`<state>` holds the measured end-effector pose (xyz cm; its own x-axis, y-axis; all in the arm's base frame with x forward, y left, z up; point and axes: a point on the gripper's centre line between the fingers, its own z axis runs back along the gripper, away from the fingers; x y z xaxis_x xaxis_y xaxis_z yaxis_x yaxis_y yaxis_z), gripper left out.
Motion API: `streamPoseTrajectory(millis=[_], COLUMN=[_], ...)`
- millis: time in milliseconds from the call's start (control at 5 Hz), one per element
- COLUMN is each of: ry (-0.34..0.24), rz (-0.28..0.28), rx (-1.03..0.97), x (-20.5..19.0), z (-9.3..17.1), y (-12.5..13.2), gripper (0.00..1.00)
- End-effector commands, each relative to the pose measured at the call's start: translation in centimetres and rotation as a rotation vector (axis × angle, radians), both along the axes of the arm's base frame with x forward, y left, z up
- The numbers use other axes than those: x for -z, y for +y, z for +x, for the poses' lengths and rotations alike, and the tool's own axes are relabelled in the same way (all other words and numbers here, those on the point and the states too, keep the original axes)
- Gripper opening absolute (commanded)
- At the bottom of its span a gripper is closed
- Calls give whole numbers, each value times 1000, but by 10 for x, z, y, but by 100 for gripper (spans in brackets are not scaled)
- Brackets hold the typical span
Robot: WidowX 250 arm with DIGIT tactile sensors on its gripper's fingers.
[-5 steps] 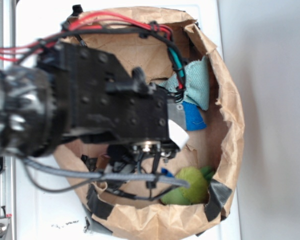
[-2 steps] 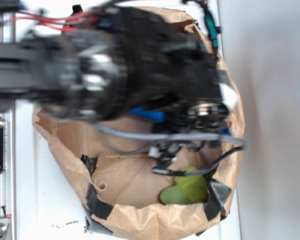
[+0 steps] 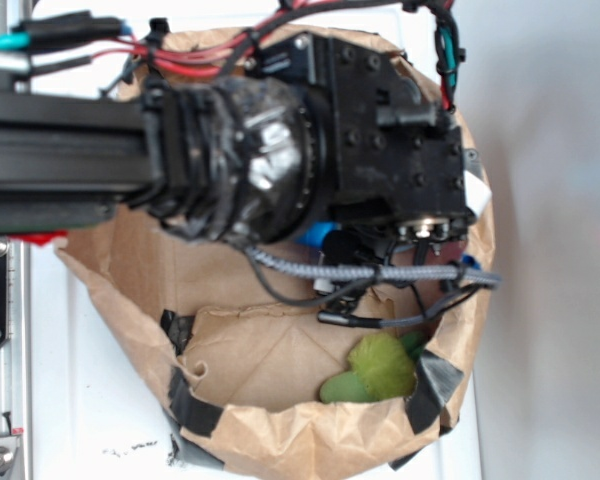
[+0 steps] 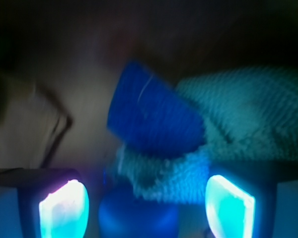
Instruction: Grab the blue bottle.
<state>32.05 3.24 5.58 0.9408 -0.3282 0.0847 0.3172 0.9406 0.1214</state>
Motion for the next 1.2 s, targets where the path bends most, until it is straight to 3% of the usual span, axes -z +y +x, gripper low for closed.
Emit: streamPoseTrajectory(millis=[0,200,400,600,800,1000], ry=[-28,-28,-26,-29,-53,-59], rz=[28,84,93,114,118,84], rx=[44,56,74,71,37,35], x=[-11,6,15,20,20,9], z=[-1,0,-2,-52,-56,-84], y=[-3,-4,-9,11,5,13], gripper=[100,100,100,100,0,0])
